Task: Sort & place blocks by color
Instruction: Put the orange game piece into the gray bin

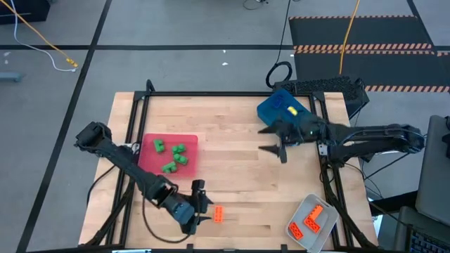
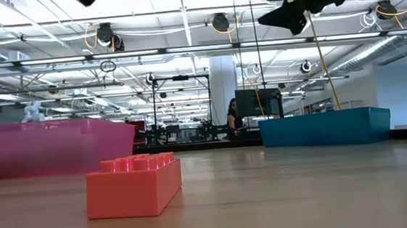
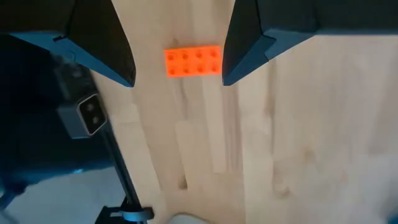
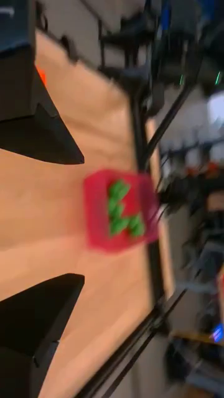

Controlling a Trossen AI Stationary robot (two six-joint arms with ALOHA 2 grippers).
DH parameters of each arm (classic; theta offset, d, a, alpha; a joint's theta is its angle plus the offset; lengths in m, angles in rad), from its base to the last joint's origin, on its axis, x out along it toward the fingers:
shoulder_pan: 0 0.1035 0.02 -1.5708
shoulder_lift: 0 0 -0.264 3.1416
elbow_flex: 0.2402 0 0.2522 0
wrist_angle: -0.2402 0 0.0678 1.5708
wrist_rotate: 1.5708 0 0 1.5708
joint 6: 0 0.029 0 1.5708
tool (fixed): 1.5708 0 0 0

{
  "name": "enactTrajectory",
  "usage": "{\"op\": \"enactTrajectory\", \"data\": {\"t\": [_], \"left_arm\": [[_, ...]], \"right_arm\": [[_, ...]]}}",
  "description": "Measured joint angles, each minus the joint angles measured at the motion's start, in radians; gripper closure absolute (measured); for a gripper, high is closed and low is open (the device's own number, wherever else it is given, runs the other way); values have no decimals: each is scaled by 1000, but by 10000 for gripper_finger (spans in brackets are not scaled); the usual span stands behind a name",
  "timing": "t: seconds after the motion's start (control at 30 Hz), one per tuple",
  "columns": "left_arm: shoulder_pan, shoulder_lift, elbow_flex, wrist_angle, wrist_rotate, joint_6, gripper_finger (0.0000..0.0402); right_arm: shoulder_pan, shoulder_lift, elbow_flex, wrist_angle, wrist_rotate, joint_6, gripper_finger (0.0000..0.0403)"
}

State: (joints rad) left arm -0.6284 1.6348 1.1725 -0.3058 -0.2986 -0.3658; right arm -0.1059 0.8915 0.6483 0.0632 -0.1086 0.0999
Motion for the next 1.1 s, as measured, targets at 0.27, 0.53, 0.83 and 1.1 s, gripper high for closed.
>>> {"op": "enactTrajectory", "data": {"t": [0.27, 0.53, 0.83, 1.1], "left_arm": [[-12, 0, 0, 10, -10, 49, 160], [-6, 48, -1, -144, 84, 72, 160], [-19, 131, -1, -114, 185, 172, 161], [10, 229, 0, -25, 117, 389, 161]], "right_arm": [[114, 81, -135, 273, 2, -15, 106], [165, 75, -135, 282, 3, -51, 106], [187, 71, -133, 275, 7, -8, 106], [187, 71, -133, 259, 8, 21, 106]]}}
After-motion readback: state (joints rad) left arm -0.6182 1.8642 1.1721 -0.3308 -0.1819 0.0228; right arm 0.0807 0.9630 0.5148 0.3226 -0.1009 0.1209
